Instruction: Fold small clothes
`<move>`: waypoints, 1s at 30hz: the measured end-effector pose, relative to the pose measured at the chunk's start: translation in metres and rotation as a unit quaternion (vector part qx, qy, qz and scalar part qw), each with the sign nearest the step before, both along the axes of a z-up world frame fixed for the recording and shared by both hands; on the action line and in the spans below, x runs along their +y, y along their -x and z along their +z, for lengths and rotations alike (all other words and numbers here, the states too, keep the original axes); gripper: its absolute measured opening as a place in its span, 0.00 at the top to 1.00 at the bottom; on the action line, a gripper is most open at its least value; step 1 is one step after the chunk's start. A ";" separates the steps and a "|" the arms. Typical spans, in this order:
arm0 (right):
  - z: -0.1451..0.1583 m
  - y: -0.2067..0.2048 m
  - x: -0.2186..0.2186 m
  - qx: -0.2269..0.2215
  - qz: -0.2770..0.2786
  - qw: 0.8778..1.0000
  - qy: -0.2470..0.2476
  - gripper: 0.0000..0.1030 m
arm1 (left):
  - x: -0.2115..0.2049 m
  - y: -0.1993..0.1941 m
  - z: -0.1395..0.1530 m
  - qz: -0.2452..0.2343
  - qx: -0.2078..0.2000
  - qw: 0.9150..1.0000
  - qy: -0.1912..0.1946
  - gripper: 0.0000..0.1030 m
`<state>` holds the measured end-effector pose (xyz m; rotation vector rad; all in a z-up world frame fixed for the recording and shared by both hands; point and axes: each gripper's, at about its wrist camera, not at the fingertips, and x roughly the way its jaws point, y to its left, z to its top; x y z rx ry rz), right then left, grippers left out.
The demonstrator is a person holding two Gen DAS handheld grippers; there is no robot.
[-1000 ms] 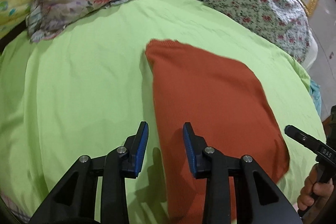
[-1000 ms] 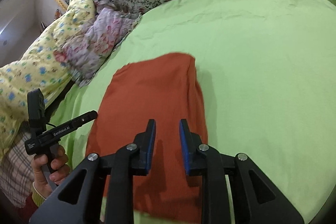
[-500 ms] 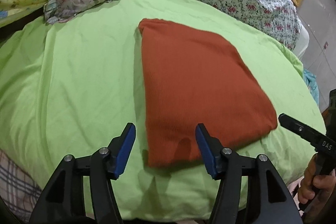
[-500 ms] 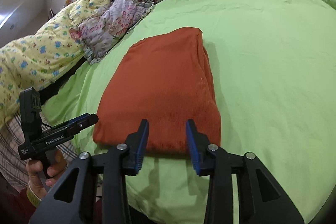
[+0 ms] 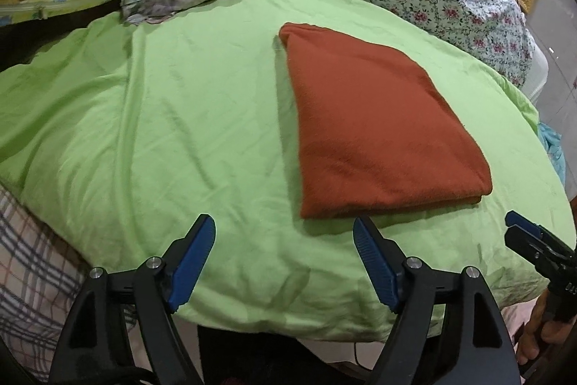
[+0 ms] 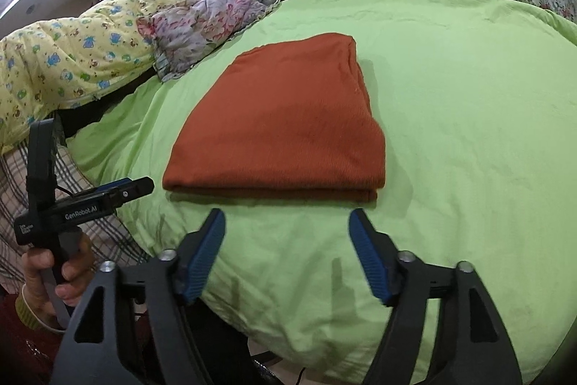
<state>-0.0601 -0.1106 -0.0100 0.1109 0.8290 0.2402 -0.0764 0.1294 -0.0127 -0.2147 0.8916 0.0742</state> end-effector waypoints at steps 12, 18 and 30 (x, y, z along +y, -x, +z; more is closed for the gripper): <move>0.000 0.010 0.018 -0.004 0.011 1.000 0.012 0.15 | -0.005 0.007 0.000 -0.003 0.001 0.999 -0.052 0.20; -0.007 0.012 0.029 -0.002 0.022 0.999 0.034 0.14 | -0.012 0.006 -0.006 -0.012 0.009 0.997 -0.077 0.18; -0.020 0.006 0.036 0.018 0.021 0.999 0.047 0.14 | -0.023 -0.002 -0.022 -0.023 0.036 0.993 -0.111 0.17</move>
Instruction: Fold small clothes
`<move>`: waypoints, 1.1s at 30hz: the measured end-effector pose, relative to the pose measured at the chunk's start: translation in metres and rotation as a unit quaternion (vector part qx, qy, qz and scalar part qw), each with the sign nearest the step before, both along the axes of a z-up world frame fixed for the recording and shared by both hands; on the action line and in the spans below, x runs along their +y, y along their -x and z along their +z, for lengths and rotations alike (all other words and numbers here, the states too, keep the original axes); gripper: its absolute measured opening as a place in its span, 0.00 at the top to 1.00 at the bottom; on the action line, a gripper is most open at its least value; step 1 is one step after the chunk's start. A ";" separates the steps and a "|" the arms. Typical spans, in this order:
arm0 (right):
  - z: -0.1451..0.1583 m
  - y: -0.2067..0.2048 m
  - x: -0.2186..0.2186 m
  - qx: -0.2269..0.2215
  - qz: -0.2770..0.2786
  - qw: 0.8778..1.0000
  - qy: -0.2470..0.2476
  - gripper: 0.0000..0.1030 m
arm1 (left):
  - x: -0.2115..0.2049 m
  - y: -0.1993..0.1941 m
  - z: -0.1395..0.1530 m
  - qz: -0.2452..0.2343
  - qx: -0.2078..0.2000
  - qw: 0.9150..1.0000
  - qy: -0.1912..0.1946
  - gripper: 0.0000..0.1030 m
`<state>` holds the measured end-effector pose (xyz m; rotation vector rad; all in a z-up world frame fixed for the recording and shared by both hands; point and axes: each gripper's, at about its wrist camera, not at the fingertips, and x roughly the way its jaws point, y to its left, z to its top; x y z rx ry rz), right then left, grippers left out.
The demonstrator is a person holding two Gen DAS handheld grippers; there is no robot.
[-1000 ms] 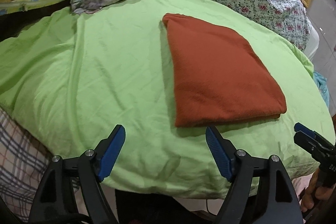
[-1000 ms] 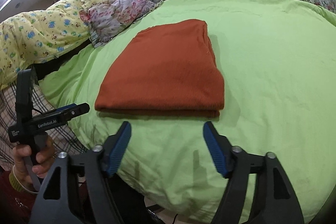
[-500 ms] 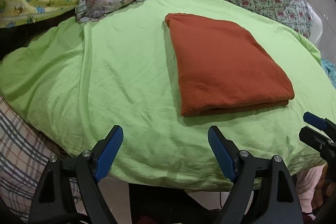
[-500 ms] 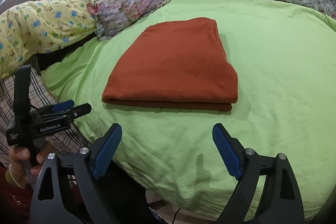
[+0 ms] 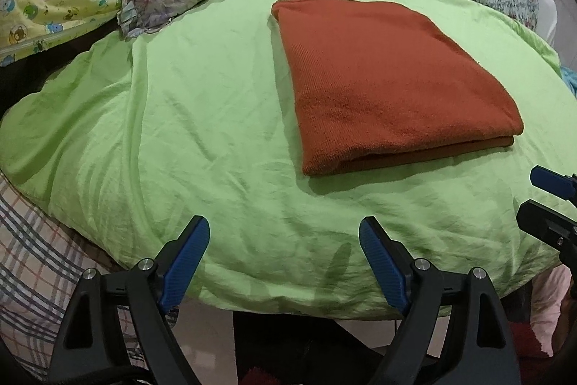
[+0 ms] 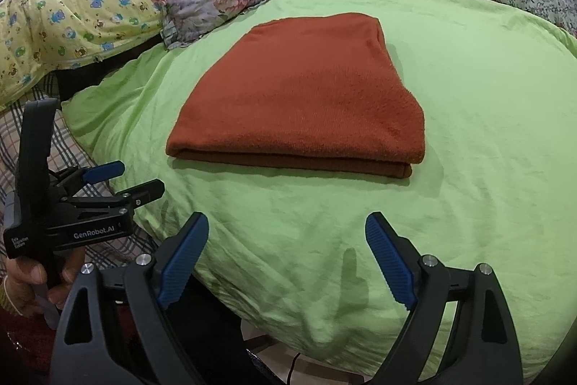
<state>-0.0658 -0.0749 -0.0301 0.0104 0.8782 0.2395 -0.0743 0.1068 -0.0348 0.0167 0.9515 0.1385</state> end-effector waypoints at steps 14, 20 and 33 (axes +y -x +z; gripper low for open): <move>0.006 -0.024 0.000 0.004 -0.004 1.000 -0.005 0.13 | -0.005 -0.017 0.015 -0.002 -0.018 1.000 -0.020 0.14; 0.012 -0.036 0.004 0.003 0.001 1.000 0.001 0.13 | -0.009 -0.028 0.017 -0.006 -0.016 1.000 -0.024 0.13; 0.019 -0.059 0.009 0.000 0.006 1.000 0.004 0.13 | -0.008 -0.046 0.024 0.003 -0.021 1.000 -0.024 0.12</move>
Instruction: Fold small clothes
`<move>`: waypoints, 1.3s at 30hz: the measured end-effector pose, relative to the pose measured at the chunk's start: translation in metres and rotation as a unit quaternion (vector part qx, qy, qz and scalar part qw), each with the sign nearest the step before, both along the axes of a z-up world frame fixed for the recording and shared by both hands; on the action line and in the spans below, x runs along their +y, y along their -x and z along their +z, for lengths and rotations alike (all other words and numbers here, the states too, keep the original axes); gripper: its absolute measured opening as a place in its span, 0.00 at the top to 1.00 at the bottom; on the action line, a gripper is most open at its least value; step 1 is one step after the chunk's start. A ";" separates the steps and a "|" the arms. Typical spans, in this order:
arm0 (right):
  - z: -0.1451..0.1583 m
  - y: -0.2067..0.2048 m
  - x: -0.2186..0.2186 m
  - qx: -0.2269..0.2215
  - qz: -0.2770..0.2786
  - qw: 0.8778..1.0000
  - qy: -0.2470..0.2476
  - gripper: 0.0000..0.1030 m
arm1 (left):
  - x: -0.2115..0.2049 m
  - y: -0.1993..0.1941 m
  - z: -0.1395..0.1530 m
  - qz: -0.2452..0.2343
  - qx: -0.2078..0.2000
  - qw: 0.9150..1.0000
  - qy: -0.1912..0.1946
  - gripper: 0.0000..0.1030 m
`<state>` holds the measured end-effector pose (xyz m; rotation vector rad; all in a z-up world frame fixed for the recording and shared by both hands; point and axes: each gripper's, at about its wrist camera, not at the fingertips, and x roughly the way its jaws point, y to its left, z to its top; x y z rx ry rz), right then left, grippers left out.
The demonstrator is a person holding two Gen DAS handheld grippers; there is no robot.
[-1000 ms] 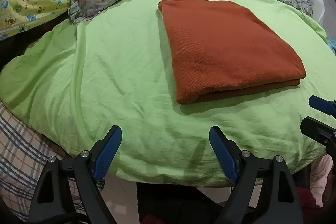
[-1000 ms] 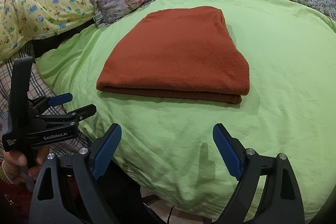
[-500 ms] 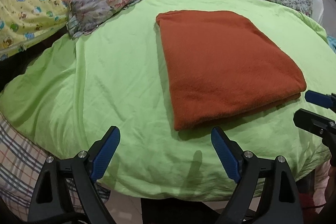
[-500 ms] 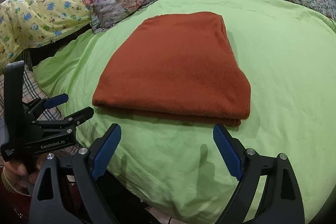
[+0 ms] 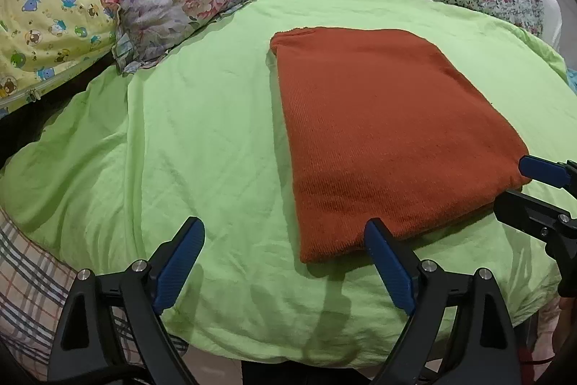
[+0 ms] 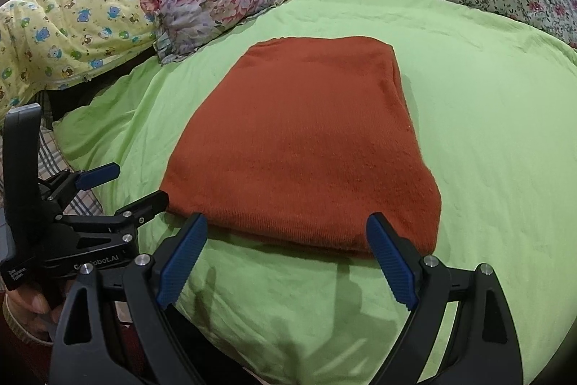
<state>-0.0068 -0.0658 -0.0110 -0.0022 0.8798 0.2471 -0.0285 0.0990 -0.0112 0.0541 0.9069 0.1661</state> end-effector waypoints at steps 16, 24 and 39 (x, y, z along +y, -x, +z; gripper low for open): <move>-0.002 -0.015 -0.007 0.005 -0.013 1.000 -0.016 0.13 | 0.000 -0.011 -0.002 0.005 0.003 1.000 0.009 0.11; -0.002 -0.017 -0.010 0.004 -0.015 1.000 -0.024 0.13 | -0.002 -0.013 -0.002 0.003 0.002 1.000 0.009 0.11; -0.003 -0.017 -0.008 0.006 -0.018 0.999 -0.026 0.13 | 0.001 -0.014 -0.003 0.002 0.004 1.000 0.011 0.11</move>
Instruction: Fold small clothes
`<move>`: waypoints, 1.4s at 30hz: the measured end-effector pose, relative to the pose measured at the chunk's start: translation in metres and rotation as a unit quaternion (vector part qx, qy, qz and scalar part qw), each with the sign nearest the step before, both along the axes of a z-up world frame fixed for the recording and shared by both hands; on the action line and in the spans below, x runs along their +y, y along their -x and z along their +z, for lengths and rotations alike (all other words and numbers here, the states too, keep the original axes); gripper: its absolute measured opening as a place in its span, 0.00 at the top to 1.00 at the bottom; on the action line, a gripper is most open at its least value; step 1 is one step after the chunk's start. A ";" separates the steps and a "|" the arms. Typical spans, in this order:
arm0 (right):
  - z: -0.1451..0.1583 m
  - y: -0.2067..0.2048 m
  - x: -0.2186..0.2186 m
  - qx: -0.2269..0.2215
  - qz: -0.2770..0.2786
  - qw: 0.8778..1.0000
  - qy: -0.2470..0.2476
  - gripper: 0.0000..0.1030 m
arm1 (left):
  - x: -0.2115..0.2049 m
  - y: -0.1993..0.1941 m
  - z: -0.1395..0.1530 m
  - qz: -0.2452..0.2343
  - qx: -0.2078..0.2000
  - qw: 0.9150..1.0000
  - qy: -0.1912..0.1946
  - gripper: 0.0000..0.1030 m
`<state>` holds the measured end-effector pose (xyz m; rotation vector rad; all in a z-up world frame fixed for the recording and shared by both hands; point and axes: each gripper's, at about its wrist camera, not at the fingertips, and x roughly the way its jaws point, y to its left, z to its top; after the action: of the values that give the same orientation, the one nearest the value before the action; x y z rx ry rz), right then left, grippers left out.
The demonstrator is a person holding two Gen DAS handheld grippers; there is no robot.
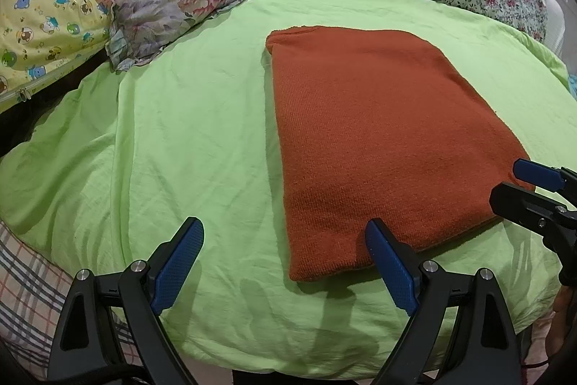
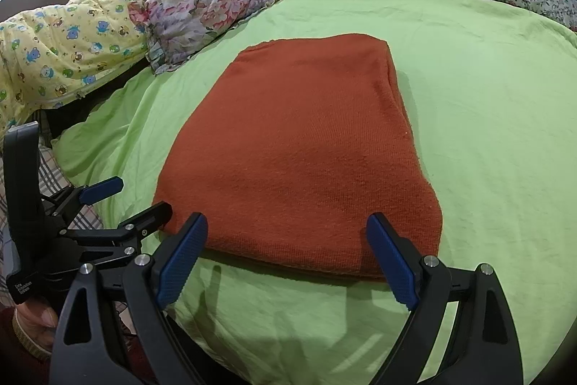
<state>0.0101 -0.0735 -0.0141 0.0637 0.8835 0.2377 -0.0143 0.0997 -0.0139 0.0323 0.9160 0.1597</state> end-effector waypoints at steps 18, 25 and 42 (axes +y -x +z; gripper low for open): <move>0.001 0.002 0.004 -0.002 0.000 1.000 0.000 0.13 | -0.001 0.002 0.000 0.001 -0.001 1.000 0.003 0.11; 0.000 0.003 0.006 -0.001 0.001 1.000 0.000 0.13 | -0.001 0.002 0.001 0.002 -0.002 1.000 0.005 0.11; 0.001 0.001 0.004 -0.001 0.002 1.000 -0.002 0.13 | 0.000 0.001 0.002 0.000 -0.002 1.000 0.009 0.11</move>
<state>0.0087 -0.0692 -0.0128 0.0646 0.8808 0.2434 -0.0154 0.0998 -0.0119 0.0151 0.9143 0.1515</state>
